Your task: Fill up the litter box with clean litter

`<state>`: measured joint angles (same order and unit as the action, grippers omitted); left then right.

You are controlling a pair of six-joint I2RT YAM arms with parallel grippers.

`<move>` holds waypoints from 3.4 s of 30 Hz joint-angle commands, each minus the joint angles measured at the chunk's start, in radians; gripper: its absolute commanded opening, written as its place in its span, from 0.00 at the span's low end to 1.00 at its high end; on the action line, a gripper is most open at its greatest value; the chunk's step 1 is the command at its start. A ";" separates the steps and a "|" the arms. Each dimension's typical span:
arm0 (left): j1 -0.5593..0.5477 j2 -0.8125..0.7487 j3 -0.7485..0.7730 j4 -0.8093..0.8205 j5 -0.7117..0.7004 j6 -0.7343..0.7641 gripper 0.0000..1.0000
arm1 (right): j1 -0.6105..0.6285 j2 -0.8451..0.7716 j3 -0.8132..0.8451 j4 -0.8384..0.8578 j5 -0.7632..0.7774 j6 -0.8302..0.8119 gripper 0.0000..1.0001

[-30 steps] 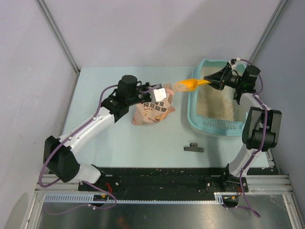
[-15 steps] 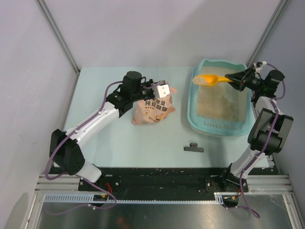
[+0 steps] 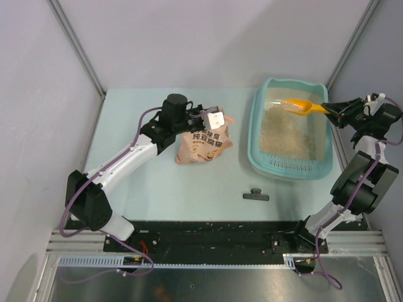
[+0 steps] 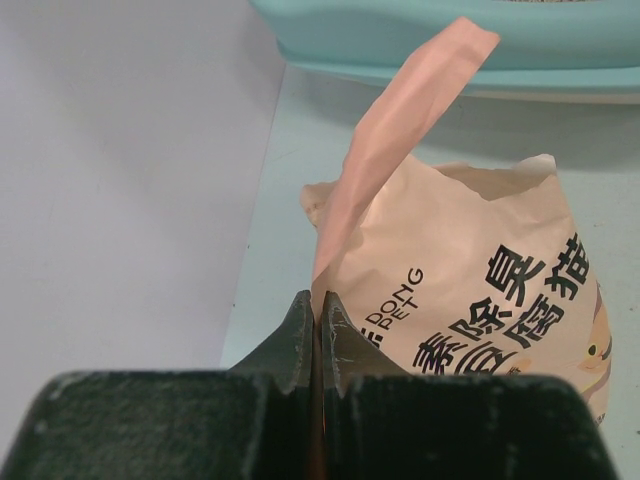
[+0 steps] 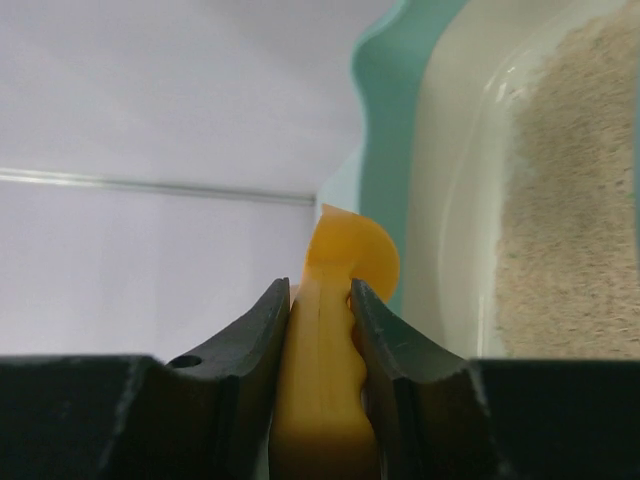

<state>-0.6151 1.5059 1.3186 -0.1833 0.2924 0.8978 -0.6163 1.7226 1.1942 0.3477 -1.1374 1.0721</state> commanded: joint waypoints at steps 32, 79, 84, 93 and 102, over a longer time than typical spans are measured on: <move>-0.044 -0.248 -0.182 0.171 0.129 -0.045 0.00 | 0.133 -0.388 0.064 -0.618 0.873 -0.576 0.00; -0.046 -0.334 -0.256 0.177 0.093 -0.083 0.00 | 0.960 -0.200 0.449 -1.048 0.567 -1.404 0.00; -0.049 -0.343 -0.257 0.177 0.097 -0.137 0.00 | 1.012 -0.121 0.478 -0.891 0.891 -1.086 0.00; -0.051 -0.289 -0.231 0.248 0.079 -0.241 0.00 | 1.101 -0.071 0.349 -0.796 1.053 -1.112 0.00; -0.051 -0.280 -0.229 0.272 0.057 -0.264 0.00 | 1.104 -0.003 0.259 -0.797 1.030 -1.072 0.00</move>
<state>-0.6468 1.2385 1.0466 -0.0704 0.3050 0.6796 0.5018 1.6840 1.5188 -0.4477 -0.1909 0.0032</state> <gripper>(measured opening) 0.023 0.316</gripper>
